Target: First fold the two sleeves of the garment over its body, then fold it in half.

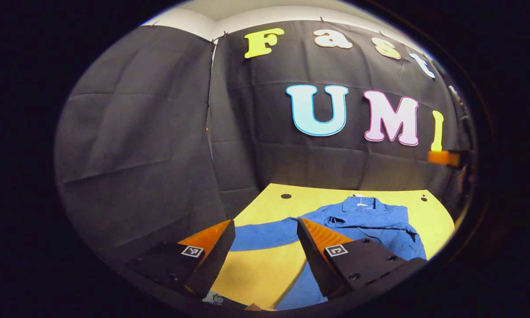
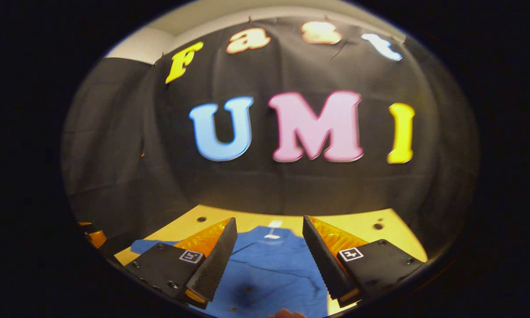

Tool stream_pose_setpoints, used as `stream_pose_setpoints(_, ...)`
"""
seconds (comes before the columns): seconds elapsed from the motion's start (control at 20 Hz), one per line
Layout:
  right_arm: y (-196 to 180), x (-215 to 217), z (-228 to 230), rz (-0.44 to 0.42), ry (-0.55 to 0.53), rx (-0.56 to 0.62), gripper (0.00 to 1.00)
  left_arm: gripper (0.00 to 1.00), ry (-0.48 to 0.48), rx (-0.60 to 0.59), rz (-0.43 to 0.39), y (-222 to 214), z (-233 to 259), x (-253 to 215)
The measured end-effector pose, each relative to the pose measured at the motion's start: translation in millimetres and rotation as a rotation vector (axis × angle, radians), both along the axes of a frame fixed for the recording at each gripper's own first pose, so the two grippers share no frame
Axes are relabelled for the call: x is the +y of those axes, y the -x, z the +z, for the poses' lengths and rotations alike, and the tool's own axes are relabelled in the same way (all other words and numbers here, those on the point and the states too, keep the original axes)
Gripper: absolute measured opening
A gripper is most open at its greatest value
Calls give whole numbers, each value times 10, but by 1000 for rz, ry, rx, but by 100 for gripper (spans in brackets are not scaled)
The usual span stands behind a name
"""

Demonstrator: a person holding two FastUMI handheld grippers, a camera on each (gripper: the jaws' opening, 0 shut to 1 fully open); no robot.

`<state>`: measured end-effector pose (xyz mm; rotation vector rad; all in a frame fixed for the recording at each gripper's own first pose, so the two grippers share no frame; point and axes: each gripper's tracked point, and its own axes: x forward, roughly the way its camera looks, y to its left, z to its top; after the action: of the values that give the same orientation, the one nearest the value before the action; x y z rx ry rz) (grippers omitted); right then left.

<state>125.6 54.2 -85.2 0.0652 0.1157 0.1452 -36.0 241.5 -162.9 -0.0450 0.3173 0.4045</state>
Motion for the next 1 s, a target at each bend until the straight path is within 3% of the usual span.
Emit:
stream_pose_setpoints(0.05, 134, -292, 254, -60, 41, -80, 85, 82, -4, -12, -2, -37, -20, 66)
stream_pose_setpoints(0.15, 465, -794, 701, -176, 133, -183, 85, 82, -16, -20, 21, -122, -116, 235)
stream_pose_setpoints(0.2, 606, -945, 838, -223, 175, -220, 94, 82, -24, -5, 33, -156, -196, 308)
stream_pose_setpoints(0.35, 990, -1090, 1299, -299, 255, -304, 87, 82, -47, 21, 37, -199, -367, 477)
stream_pose_setpoints(0.4, 1018, -1038, 1333, -297, 255, -304, 87, 83, -63, 26, 45, -233, -427, 586)
stream_pose_setpoints(0.45, 1070, -927, 1311, -272, 232, -289, 94, 83, -64, 35, 58, -270, -542, 725)
stream_pose_setpoints(0.5, 1106, -800, 1248, -235, 201, -262, 88, 82, -49, 49, 67, -330, -667, 852)
stream_pose_setpoints(0.6, 1086, -559, 1075, -162, 162, -196, 89, 82, 2, 96, 95, -435, -936, 1114)
stream_pose_setpoints(0.7, 1064, -472, 1109, -142, 188, -201, 97, 83, 59, 161, 146, -470, -1188, 1391)
stream_pose_setpoints(0.8, 1044, -383, 1275, -126, 205, -243, 92, 84, 97, 179, 178, -542, -1341, 1617)
stream_pose_setpoints(0.85, 1021, -320, 1307, -114, 212, -248, 96, 84, 120, 187, 185, -595, -1430, 1697)
stream_pose_setpoints(1.0, 939, -184, 1299, -84, 230, -238, 93, 84, 170, 243, 191, -650, -1750, 1855)
